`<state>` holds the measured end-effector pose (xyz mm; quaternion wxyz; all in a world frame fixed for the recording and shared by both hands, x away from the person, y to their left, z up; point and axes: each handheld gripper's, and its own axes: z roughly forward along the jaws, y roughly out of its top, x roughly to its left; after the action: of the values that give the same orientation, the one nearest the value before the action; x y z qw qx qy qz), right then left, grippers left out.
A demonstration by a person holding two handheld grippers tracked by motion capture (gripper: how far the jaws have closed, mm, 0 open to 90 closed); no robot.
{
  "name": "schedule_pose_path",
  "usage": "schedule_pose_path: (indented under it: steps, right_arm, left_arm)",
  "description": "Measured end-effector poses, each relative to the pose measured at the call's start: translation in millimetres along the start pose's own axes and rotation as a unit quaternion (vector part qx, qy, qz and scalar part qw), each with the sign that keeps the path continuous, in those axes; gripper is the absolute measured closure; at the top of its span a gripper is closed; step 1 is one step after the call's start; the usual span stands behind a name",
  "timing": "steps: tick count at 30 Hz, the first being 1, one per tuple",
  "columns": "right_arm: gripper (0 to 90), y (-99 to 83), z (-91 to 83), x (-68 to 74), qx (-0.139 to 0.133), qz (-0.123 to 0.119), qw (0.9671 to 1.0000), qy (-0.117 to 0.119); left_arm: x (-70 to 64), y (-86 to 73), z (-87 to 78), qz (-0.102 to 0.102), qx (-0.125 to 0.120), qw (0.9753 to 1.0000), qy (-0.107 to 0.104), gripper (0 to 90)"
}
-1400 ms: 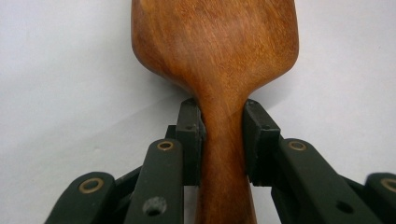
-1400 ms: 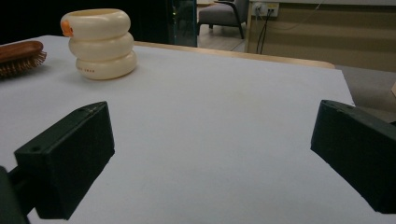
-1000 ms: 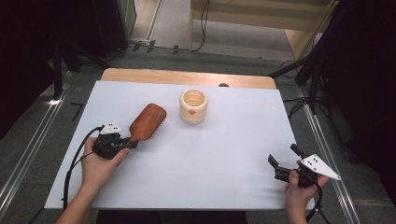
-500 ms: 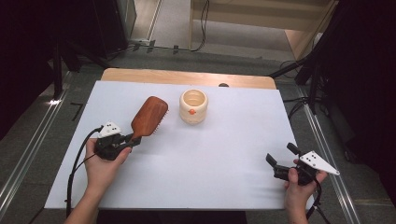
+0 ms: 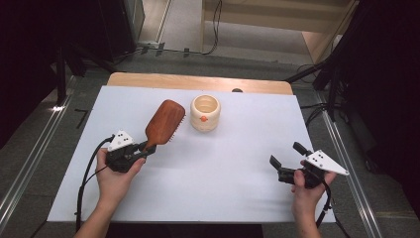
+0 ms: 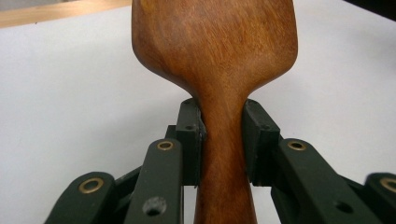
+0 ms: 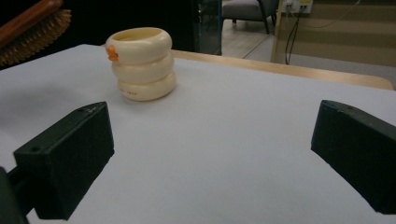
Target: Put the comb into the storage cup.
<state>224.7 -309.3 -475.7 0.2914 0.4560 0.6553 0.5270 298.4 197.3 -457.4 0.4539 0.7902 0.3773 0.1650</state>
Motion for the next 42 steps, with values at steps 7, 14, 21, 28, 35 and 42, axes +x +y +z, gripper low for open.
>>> schedule_pose_path:
  steps: [7,14,21,28,35,42]
  right_arm:
    - [0.0,19.6,19.6,20.6,-0.006,-0.014,0.9997,0.017]
    - [0.0,35.2,43.7,39.8,-0.003,-0.018,0.999,0.041]
    - [0.0,48.7,62.7,56.5,-0.007,-0.015,0.9977,0.066]
    - [0.0,57.1,73.8,73.8,-0.009,-0.009,0.9968,0.079]
    - [0.0,56.7,79.0,85.6,0.002,0.018,0.9942,0.106]
    - [0.0,51.0,85.3,104.3,0.019,0.034,0.9918,0.122]
  left_arm:
    - [-5.3,2.7,-0.9,-0.003,-0.014,0.9999,-0.007,72.1]
    - [-8.6,8.9,-1.1,0.002,-0.031,0.9994,-0.011,72.2]
    - [-13.6,12.7,4.0,-0.002,-0.046,0.9988,-0.018,72.2]
    - [-22.7,9.5,8.7,0.013,-0.051,0.9984,-0.018,72.2]
    - [-30.8,0.4,13.5,0.003,-0.06,0.9977,-0.031,72.2]
    - [-44.5,-6.5,18.2,0.004,-0.066,0.9963,-0.054,72.1]
